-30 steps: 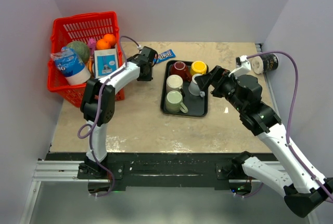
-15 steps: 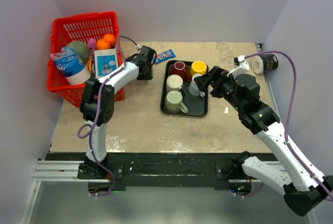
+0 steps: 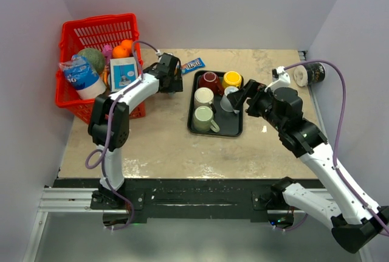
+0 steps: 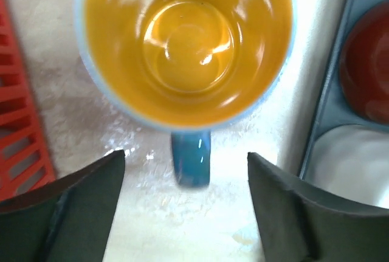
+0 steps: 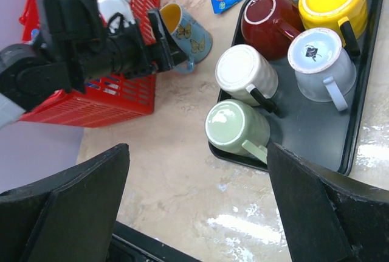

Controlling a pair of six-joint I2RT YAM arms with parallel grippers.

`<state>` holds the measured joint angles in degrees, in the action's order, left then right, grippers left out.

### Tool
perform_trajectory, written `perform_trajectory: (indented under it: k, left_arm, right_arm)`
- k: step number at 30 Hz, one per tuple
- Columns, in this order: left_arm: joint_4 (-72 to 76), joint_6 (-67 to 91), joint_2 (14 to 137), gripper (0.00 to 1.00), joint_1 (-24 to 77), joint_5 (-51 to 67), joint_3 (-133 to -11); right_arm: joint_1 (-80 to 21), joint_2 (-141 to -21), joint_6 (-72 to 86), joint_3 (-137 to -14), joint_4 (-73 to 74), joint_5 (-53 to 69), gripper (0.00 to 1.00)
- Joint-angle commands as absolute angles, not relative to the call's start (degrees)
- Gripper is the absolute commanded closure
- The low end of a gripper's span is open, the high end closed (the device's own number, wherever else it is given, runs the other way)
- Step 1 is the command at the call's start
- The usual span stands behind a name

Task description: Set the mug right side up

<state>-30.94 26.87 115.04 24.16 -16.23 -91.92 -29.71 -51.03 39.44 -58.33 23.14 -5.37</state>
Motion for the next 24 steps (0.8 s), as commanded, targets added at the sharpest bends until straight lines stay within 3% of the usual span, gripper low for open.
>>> perform_trajectory:
  k: [1, 14, 24]
  left_arm:
    - [-28.56, 25.67, 106.97, 0.01, 25.48, -19.59, -91.49]
    - [-26.9, 20.48, 97.31, 0.01, 34.54, -19.16, -92.2]
    - [-22.07, 18.02, 80.69, 0.01, 34.81, -12.93, -84.91]
  right_arm:
    - [-29.79, -51.94, 36.04, -59.94, 22.06, -5.8, 0.01]
    - [-30.15, -59.15, 15.65, -53.62, 11.79, 10.98, 0.01]
    - [-34.62, -72.32, 11.52, -49.12, 3.34, 9.59, 0.16]
